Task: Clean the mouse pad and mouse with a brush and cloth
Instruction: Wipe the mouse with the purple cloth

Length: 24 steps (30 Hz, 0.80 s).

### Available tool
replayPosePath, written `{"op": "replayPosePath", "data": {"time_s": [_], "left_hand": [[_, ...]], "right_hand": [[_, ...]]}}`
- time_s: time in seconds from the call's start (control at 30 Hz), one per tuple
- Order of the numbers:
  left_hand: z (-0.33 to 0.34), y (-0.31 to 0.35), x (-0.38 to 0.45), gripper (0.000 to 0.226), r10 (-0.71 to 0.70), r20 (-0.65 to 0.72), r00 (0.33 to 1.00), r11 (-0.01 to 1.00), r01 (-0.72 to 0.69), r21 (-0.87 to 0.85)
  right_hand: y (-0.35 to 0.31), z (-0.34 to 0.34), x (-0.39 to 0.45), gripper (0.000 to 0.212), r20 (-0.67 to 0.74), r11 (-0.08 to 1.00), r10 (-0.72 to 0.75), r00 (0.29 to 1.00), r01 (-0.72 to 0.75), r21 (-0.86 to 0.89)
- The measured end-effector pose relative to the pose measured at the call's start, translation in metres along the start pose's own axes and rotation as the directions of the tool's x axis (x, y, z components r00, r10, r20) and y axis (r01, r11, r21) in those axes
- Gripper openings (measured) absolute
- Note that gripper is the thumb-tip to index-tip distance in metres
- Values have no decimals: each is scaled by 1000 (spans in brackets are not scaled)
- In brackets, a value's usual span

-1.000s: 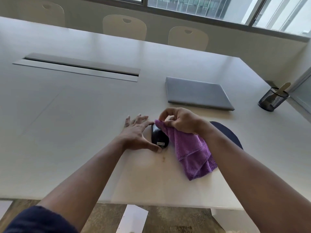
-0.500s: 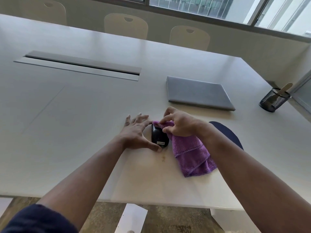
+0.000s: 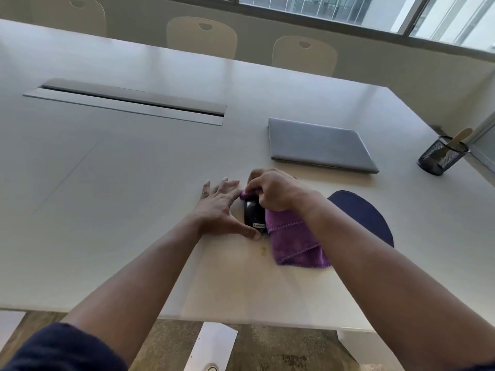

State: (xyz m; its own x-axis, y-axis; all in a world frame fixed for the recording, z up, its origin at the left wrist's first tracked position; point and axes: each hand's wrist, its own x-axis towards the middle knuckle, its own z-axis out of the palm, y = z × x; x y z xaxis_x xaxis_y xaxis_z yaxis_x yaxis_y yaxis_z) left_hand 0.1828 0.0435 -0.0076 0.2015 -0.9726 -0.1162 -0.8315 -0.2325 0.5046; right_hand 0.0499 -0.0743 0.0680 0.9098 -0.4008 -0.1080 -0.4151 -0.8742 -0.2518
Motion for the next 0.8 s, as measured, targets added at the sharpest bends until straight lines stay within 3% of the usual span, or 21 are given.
{"op": "replayPosePath", "data": {"time_s": [0.2, 0.57, 0.8], "left_hand": [[0, 1, 0, 118, 9, -10, 1000, 1000, -9, 0], [2, 0, 1, 127, -3, -14, 1000, 1000, 3, 14], [-3, 5, -4, 112, -23, -16, 1000, 1000, 23, -18]], "right_hand": [[2, -8, -8, 37, 145, 996, -79, 986, 73, 47], [6, 5, 7, 21, -5, 996, 8, 1000, -7, 88], [3, -7, -17, 25, 56, 972, -119, 991, 105, 211]]}}
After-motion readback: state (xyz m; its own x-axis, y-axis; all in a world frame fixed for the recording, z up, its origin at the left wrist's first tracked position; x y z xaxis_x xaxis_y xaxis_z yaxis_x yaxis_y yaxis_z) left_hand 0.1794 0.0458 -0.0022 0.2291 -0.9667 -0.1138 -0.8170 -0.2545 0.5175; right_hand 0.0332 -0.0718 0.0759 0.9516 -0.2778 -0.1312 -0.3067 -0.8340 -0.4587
